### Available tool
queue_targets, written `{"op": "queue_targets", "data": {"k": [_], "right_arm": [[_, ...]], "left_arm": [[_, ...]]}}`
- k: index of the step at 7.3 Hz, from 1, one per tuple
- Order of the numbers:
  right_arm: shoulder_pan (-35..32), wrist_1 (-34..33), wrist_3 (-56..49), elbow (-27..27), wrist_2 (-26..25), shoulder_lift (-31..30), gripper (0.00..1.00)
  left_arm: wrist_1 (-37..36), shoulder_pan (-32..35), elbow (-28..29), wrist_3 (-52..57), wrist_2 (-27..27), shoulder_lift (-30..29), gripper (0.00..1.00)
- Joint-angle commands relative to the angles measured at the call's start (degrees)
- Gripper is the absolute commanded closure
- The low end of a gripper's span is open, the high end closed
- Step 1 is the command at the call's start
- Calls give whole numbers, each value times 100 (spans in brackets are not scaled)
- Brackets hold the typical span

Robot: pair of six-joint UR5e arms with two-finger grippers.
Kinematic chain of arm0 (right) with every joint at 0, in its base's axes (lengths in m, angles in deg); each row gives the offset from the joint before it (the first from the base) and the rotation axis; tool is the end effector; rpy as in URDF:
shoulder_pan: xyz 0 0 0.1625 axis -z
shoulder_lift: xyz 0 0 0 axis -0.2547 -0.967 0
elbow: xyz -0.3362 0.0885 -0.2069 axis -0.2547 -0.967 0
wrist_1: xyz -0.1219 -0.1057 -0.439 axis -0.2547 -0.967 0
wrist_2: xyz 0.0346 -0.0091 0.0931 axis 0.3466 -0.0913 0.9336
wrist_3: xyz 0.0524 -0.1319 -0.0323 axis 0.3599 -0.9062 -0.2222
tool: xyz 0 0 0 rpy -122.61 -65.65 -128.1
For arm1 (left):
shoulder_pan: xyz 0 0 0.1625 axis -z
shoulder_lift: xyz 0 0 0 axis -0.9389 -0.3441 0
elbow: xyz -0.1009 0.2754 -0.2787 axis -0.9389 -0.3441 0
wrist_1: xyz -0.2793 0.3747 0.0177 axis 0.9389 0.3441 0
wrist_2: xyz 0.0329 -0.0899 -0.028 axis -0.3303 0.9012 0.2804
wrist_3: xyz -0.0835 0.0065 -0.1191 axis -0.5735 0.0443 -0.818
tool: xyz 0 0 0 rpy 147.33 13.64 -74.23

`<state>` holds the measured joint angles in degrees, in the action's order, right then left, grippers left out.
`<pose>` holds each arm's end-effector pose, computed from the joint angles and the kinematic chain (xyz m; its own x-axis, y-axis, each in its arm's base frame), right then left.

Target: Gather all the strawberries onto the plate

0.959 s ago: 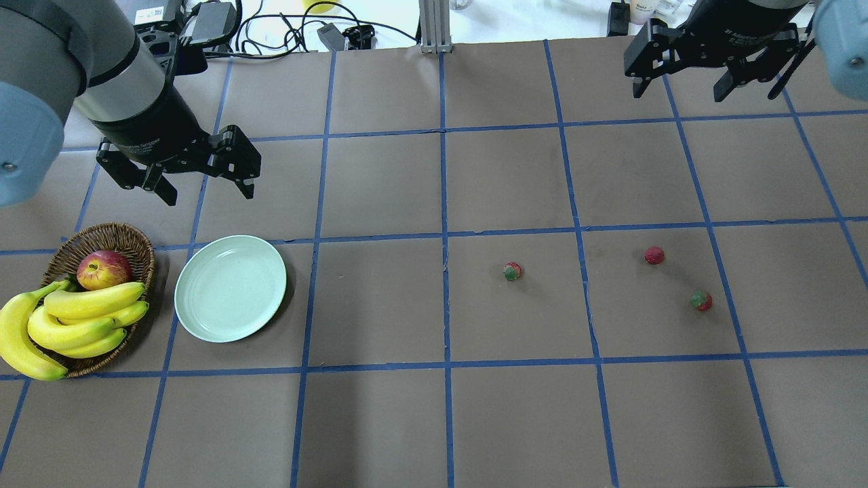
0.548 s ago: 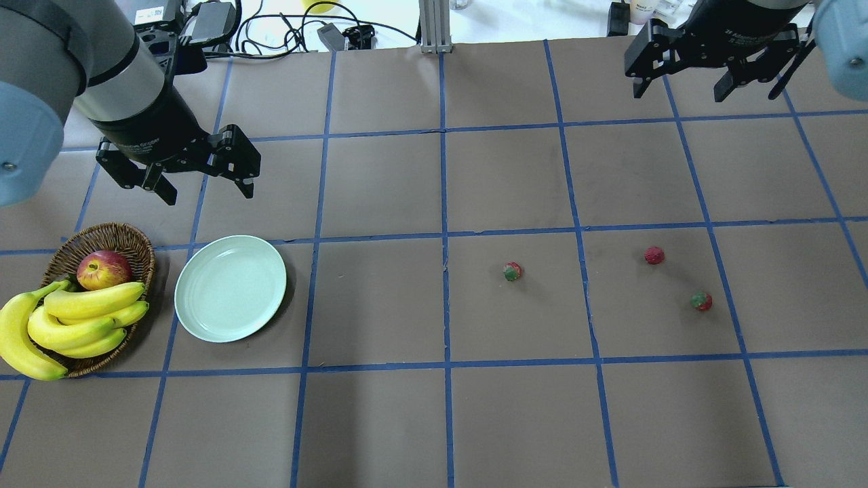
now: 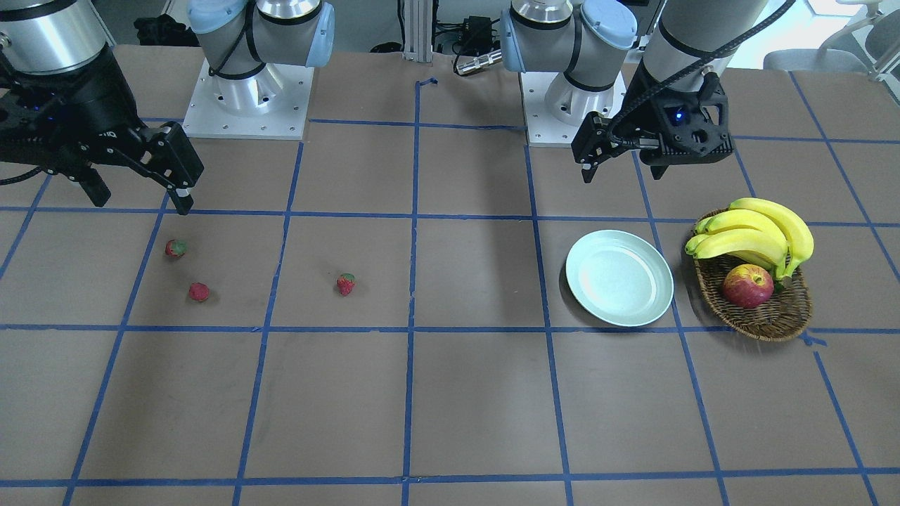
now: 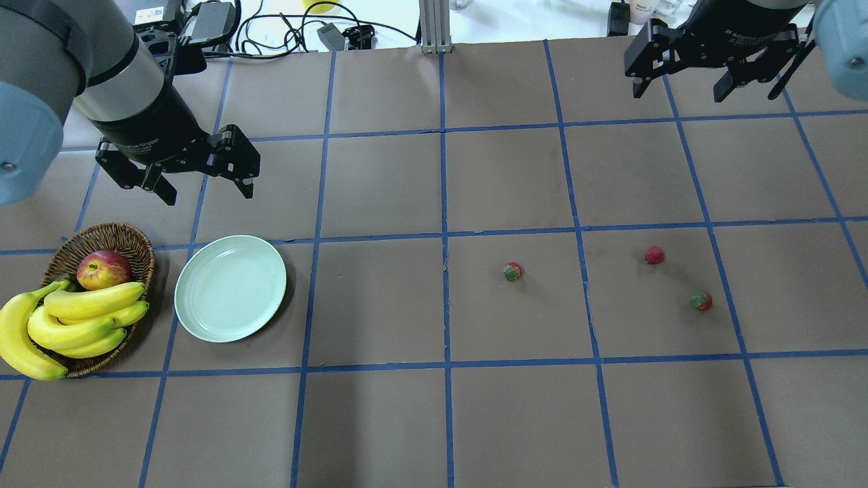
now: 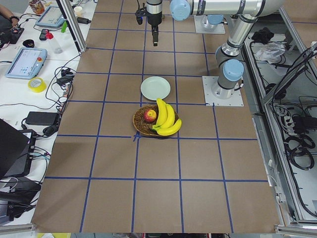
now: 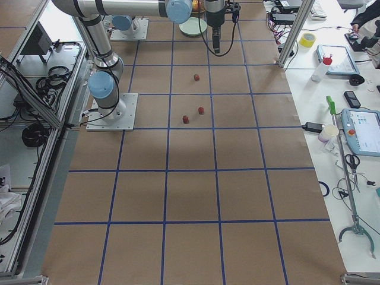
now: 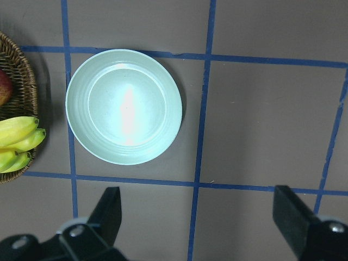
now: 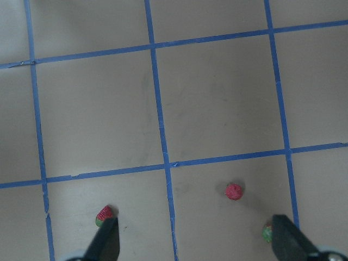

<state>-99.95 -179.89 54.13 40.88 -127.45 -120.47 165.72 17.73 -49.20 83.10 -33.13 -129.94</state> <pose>0.0869 -0.5842 0.4523 -0.9936 0.1111 -0.0205 0.1130 0.9769 -0.1815 -0.1074 -0.5245 0.4078 -0.9968 -0.0749 -0.0282 -0.0754 0.9970 0.0189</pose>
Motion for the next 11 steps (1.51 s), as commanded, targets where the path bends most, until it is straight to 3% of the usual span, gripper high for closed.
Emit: {"op": "queue_targets", "data": {"k": [1,2,4,7,8,10,11], "right_arm": [[-14,74,-35,9,-7,-2,0],[-119,92,8,78,114,-11,0],[-1046,-13,252,490,116,15,0],[-1604,-399,809,624,204,1215,0],[-1762,-1322,835,659,203,1568,0],[-1825,-2005,870,1594,20,1650,0],[-1825,-2713,879,2087,-173,1685,0]], "left_arm": [[-26,2,0,0,35,-9,0],[-18,-33,0,9,9,-9,0],[-9,-24,0,0,35,-9,0],[0,-7,-9,0,44,-9,0],[0,2,-9,0,44,-9,0],[9,2,-9,0,9,-17,0],[35,2,-9,9,-44,-9,0]]}}
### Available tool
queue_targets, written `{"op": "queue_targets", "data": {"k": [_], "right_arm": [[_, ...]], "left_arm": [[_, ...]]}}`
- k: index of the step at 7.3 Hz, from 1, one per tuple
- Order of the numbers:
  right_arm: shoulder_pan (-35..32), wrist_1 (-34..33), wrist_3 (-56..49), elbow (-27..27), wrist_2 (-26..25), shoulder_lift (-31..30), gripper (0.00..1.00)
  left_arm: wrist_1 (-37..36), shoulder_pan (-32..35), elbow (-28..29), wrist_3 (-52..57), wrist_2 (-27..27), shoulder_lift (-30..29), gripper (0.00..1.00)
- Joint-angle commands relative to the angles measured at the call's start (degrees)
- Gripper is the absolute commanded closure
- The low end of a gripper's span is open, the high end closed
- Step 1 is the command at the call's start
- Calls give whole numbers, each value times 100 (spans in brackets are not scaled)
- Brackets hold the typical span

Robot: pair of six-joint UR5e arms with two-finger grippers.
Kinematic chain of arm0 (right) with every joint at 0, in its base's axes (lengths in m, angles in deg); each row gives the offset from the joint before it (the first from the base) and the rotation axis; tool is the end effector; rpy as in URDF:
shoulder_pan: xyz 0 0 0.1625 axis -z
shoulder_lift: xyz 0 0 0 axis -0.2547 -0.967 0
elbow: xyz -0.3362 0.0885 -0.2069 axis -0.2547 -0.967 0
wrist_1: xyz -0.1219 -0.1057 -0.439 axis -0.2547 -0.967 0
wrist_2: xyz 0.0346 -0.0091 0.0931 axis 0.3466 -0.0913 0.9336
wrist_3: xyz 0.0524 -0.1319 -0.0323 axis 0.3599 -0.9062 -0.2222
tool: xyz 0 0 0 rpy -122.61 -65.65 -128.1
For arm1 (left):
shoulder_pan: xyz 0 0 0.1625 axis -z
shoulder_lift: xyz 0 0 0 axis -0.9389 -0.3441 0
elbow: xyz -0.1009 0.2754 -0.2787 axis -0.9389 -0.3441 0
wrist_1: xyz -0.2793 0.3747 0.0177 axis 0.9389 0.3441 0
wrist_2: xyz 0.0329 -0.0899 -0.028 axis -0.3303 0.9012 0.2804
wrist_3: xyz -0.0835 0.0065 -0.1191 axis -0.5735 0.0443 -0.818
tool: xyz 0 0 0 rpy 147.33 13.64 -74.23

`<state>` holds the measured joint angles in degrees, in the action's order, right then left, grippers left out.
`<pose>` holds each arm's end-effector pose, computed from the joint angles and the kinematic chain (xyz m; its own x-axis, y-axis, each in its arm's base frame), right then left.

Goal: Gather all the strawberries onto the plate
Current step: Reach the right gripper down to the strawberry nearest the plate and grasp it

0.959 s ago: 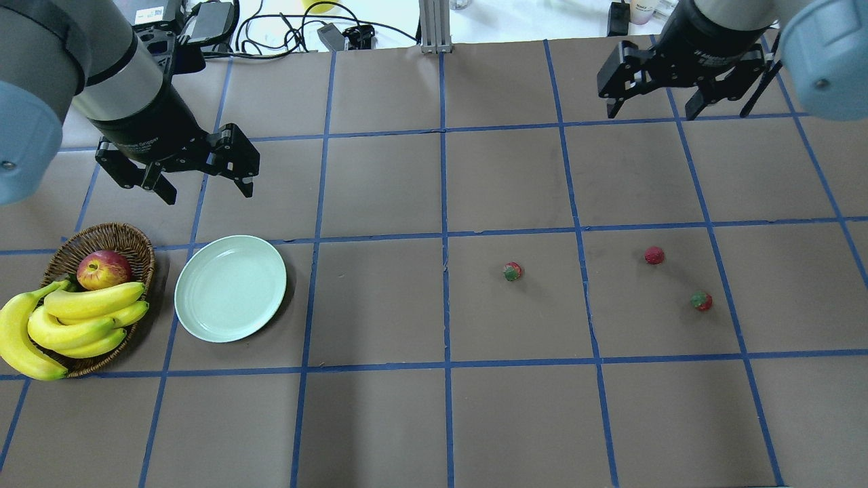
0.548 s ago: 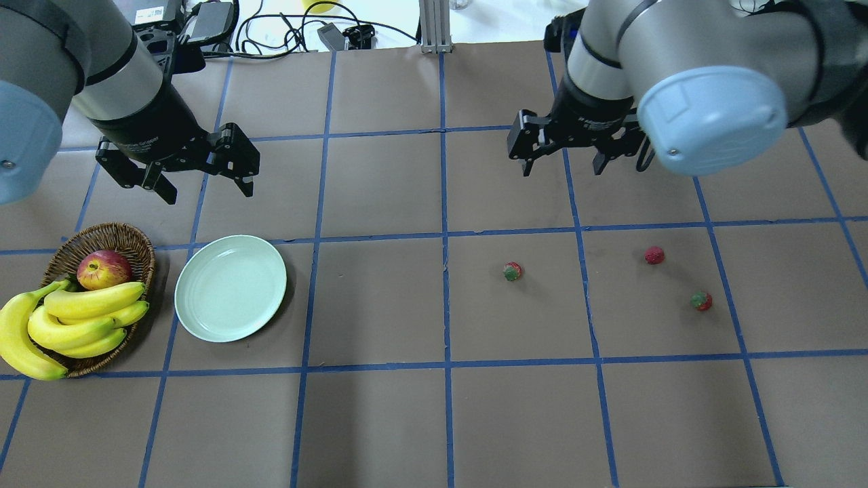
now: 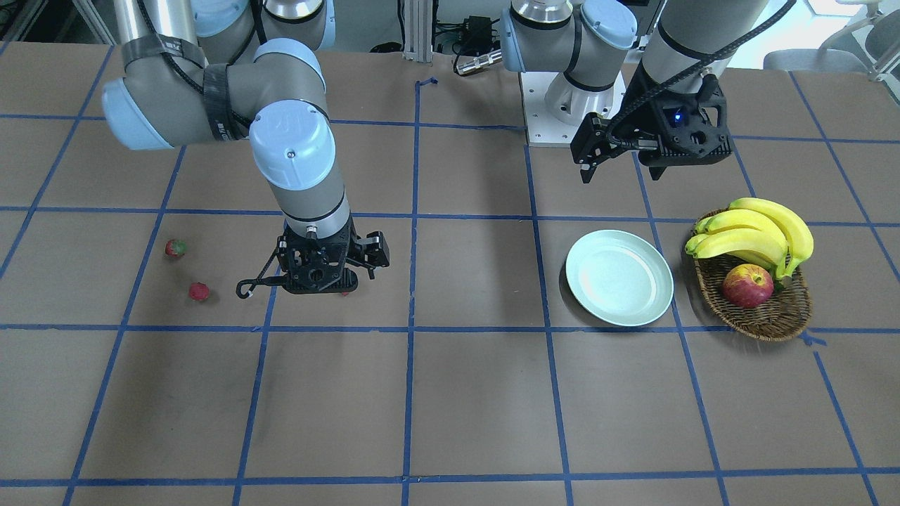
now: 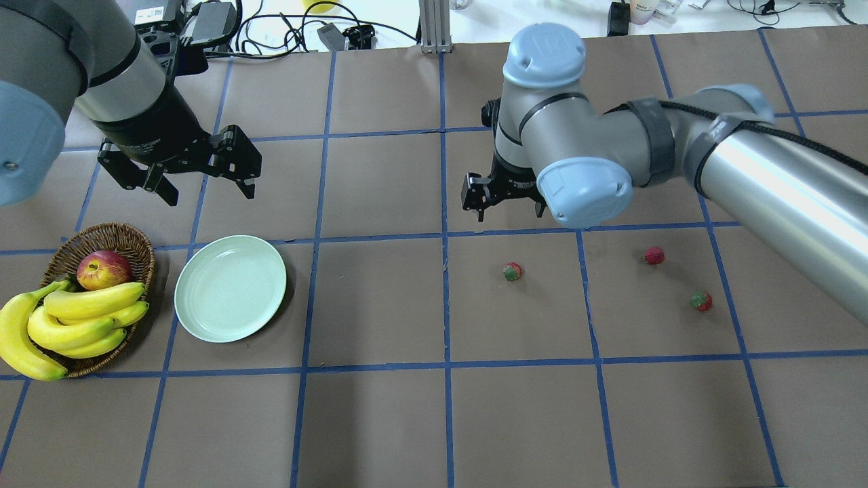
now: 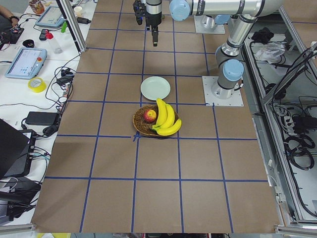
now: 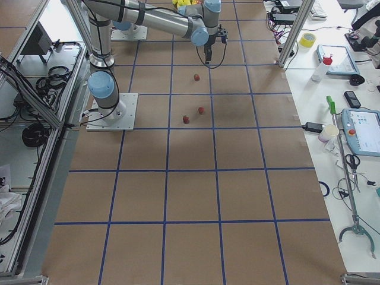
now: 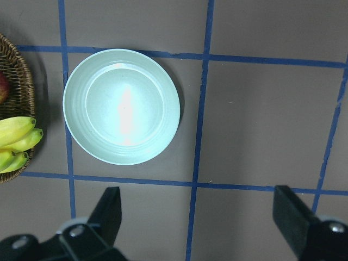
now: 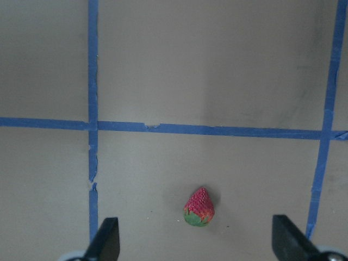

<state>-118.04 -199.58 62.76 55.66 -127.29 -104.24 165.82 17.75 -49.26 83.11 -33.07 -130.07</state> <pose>0.2706 -0.5547 0.1812 -0.9986 -0.0502 -0.0150 -0.0505 0.9986 0.0175 -0.1078 -0.5246 0.4059 -0.9969 -0.0742 -0.0274 -0.0749 0.9969 0.0240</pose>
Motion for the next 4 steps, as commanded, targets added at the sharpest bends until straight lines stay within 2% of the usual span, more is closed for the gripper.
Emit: {"op": "queue_targets", "data": {"k": [1,4], "right_arm": [[-16,-1213,130,988,-260,115,6],[-16,-1454,621,1149,-164,308,17]], "left_arm": [[-1,1,-3,7,-42,13,0],[8,1,-3,7,-50,4,0]]}}
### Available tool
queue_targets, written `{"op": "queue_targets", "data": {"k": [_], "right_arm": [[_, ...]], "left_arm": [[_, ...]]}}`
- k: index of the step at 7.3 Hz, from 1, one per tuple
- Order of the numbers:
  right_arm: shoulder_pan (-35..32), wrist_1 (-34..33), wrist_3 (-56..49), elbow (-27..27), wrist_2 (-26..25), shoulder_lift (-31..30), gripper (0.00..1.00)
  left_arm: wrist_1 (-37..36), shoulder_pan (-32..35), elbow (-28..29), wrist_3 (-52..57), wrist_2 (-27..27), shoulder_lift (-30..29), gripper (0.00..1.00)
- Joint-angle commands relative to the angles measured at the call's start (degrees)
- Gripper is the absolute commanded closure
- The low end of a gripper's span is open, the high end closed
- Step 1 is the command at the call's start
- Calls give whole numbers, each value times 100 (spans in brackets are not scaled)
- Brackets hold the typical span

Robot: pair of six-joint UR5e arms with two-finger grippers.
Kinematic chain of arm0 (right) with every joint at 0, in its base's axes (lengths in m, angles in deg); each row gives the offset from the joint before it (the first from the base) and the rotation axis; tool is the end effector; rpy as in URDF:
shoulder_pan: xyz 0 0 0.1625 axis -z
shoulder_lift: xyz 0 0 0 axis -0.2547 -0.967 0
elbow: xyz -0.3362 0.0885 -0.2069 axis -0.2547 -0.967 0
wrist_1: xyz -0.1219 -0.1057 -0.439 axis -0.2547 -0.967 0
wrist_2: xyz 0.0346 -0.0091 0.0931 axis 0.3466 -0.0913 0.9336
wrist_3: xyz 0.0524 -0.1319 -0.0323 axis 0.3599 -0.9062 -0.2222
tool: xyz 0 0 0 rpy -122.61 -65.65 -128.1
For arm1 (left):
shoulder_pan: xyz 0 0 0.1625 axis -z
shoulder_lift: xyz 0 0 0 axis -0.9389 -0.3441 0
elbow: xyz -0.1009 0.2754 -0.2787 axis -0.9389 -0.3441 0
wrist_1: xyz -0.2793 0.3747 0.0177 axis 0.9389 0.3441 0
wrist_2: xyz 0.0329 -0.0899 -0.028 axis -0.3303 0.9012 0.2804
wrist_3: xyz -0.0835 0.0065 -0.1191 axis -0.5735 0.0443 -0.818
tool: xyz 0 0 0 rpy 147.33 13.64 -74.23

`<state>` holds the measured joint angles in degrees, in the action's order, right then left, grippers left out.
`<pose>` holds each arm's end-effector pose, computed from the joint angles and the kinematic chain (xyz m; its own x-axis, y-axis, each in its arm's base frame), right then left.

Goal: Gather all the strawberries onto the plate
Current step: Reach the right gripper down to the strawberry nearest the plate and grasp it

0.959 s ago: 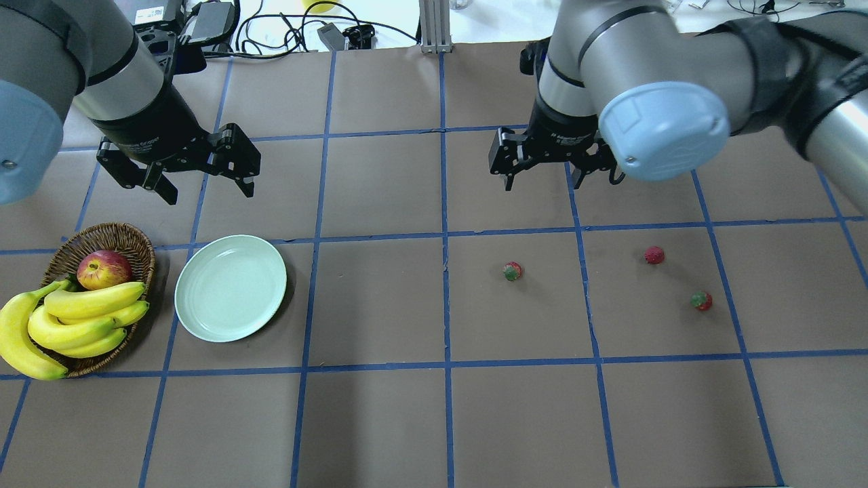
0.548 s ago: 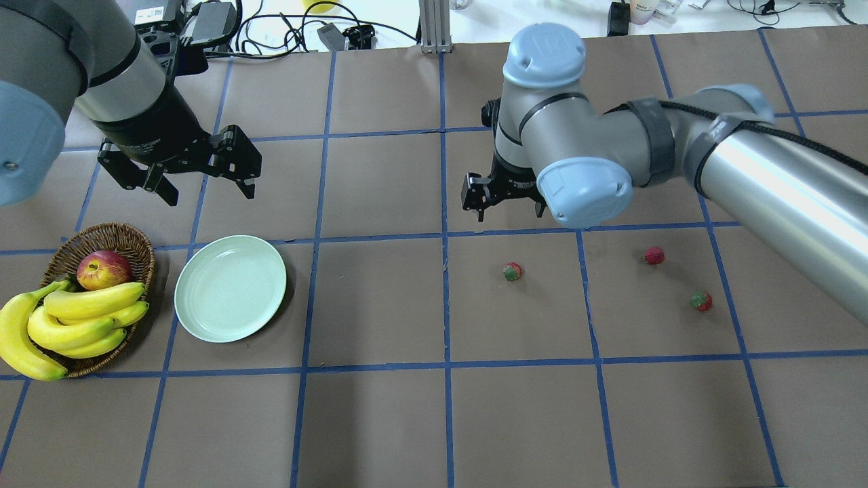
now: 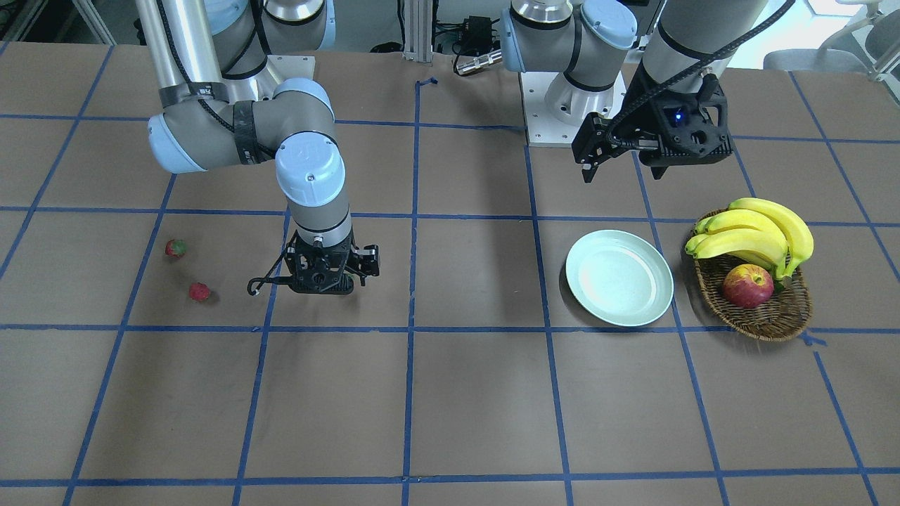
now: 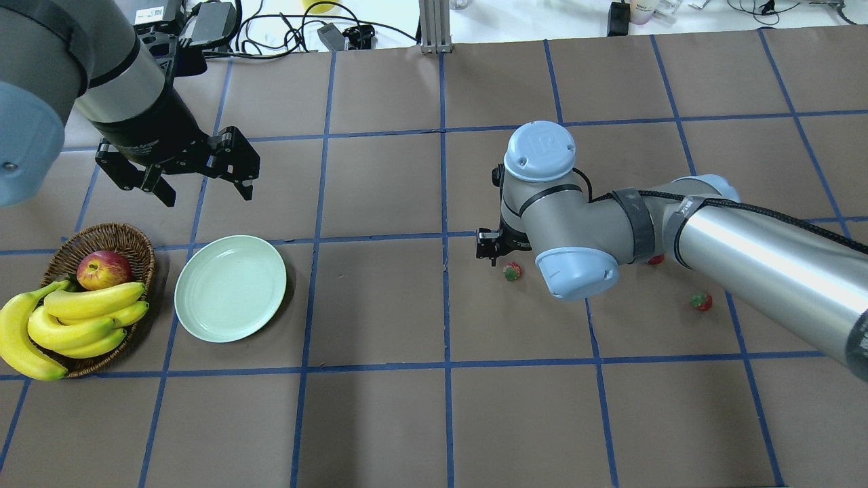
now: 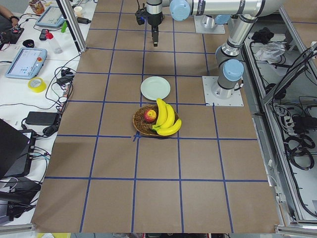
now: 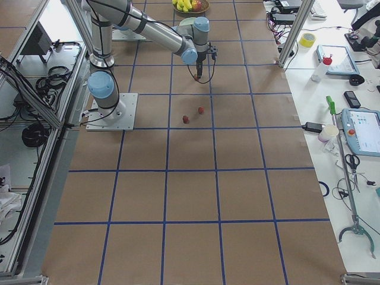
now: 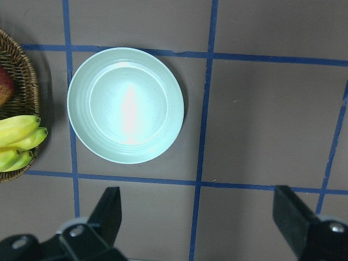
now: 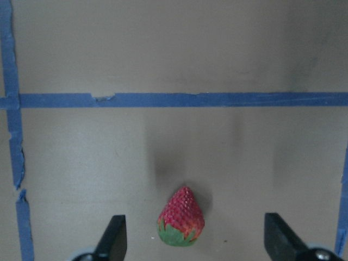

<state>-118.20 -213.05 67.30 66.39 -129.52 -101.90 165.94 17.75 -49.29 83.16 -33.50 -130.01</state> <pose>0.2565 -0.5129 0.0946 -0.9994 0.0258 0.0222 0.0259 0.9997 0.0019 -0.1067 -0.5239 0.4060 -0.9967 -0.0731 -0.0349 -0.0740 0.9969 0.0254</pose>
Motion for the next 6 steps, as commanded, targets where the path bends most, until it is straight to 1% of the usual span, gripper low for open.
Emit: {"op": "queue_targets", "data": {"k": [1,2,3,5,6], "right_arm": [[0,-116,691,86,68,153,19],[0,-117,731,60,85,154,45],[0,-117,731,42,68,154,52],[0,-108,775,77,76,154,74],[0,-108,845,51,94,128,95]], "left_arm": [[-22,0,9,2,2,8,0],[-14,0,9,2,2,-1,0],[-14,0,0,2,2,-1,0],[-14,9,9,2,2,-1,0],[12,9,0,2,-7,8,0]]}}
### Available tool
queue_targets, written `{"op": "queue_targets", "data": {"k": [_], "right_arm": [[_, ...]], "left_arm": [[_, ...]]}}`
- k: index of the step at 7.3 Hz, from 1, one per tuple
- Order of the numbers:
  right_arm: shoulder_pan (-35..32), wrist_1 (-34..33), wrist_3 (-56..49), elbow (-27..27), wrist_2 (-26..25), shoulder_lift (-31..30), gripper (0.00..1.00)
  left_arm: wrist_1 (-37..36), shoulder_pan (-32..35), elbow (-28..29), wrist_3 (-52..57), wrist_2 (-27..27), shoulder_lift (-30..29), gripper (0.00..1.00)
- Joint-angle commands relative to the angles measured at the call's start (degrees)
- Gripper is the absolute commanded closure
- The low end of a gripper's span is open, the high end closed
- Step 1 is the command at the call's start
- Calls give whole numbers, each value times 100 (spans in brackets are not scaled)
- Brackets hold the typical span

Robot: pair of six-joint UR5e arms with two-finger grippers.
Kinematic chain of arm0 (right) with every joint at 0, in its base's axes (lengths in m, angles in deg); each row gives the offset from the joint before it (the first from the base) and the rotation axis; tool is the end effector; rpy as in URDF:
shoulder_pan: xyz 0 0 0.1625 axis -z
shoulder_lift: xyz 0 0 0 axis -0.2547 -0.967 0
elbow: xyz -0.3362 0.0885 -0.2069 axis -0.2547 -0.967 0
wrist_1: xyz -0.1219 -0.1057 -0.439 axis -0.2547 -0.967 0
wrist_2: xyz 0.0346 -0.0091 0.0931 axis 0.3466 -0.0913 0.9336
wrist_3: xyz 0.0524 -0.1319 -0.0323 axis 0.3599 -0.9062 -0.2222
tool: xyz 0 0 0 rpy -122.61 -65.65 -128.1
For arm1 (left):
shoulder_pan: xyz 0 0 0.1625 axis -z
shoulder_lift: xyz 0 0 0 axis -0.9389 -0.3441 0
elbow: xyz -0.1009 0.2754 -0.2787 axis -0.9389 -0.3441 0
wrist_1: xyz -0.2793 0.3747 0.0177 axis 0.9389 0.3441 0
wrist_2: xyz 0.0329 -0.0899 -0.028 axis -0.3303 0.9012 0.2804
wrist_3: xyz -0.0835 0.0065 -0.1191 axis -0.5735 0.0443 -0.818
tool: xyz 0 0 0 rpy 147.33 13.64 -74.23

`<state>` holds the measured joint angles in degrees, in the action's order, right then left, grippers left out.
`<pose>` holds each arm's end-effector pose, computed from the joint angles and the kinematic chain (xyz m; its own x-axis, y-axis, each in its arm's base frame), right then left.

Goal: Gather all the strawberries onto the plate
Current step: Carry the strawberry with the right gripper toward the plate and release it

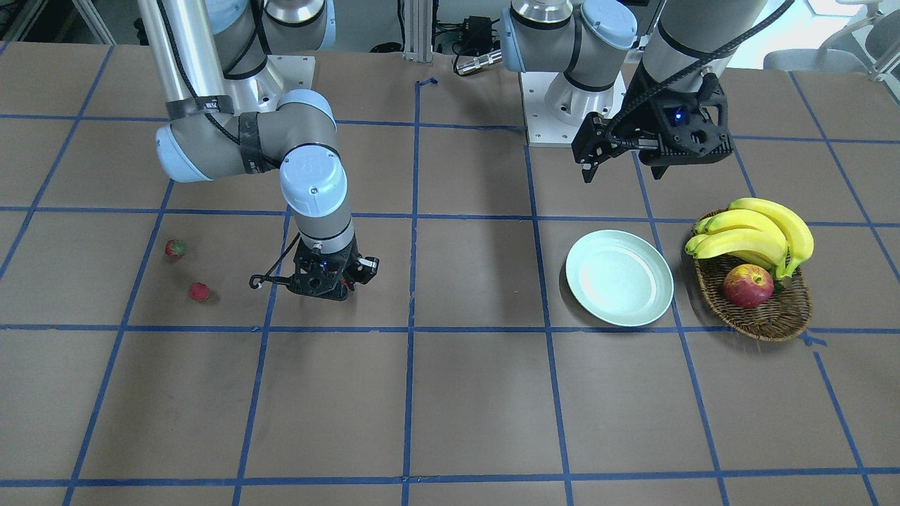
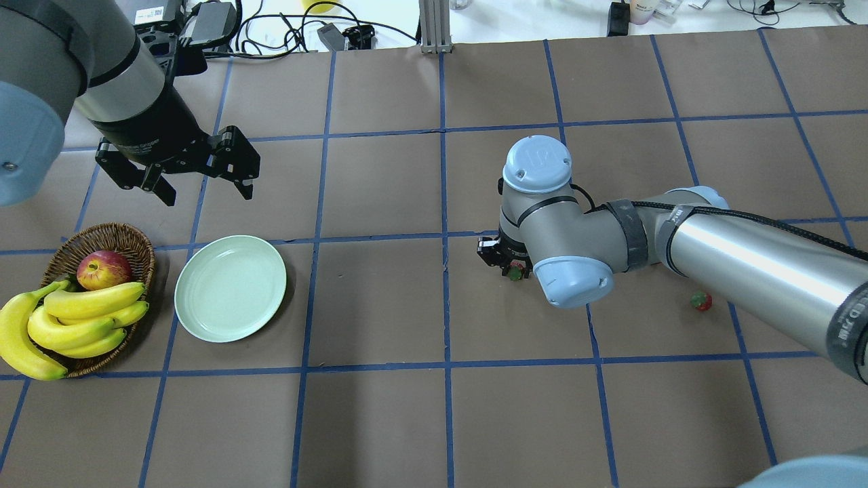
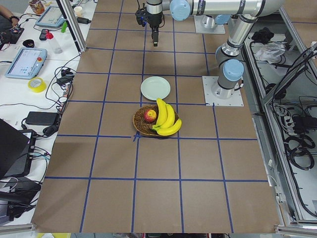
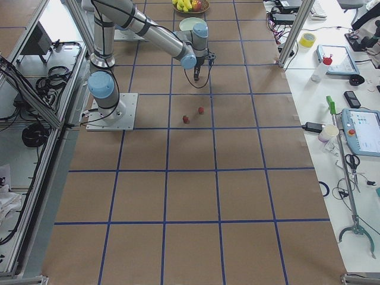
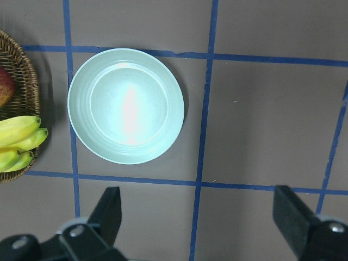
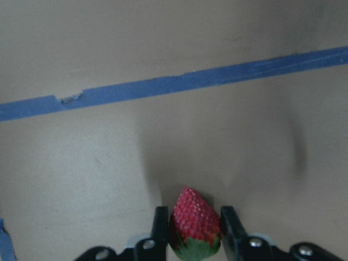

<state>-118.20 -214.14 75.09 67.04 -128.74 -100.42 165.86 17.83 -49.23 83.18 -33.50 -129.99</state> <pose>0.2574 -0.5082 0.0773 -0.9868 0.1609 0.0167 0.1612 0.9867 0.0209 -0.1074 -0.5240 0.4068 -0.9968 -0.0715 -0.0348 -0.0723 0.9971 0.0226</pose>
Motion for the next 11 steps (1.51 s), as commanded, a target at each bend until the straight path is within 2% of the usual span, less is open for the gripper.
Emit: {"op": "queue_targets", "data": {"k": [1,2,3,5,6,7,8,9,10,11], "right_arm": [[-17,10,440,-50,7,-64,99],[-148,45,522,-172,16,-169,100],[-576,89,871,-425,33,-170,100],[-1481,54,1443,-857,86,40,100],[-1677,-33,1611,-920,103,206,100],[-1975,-573,1769,-946,199,460,98],[-2108,-709,1962,-973,226,533,95],[-2109,-719,1964,-947,227,559,67],[-2109,-728,1955,-912,218,621,9],[-2101,-711,1947,-911,227,612,0]], "left_arm": [[21,2,-6,0,-7,-4,0],[21,2,-6,0,-16,5,0],[21,2,-6,9,-7,-4,0],[21,10,-6,9,-16,-4,0],[21,11,-6,0,-16,-4,0],[21,11,-6,0,-16,-4,0],[21,11,-6,0,-16,-21,0],[21,19,-6,0,-16,-13,0],[21,19,2,0,-16,-13,0],[21,11,-6,0,-16,-13,0]]}}
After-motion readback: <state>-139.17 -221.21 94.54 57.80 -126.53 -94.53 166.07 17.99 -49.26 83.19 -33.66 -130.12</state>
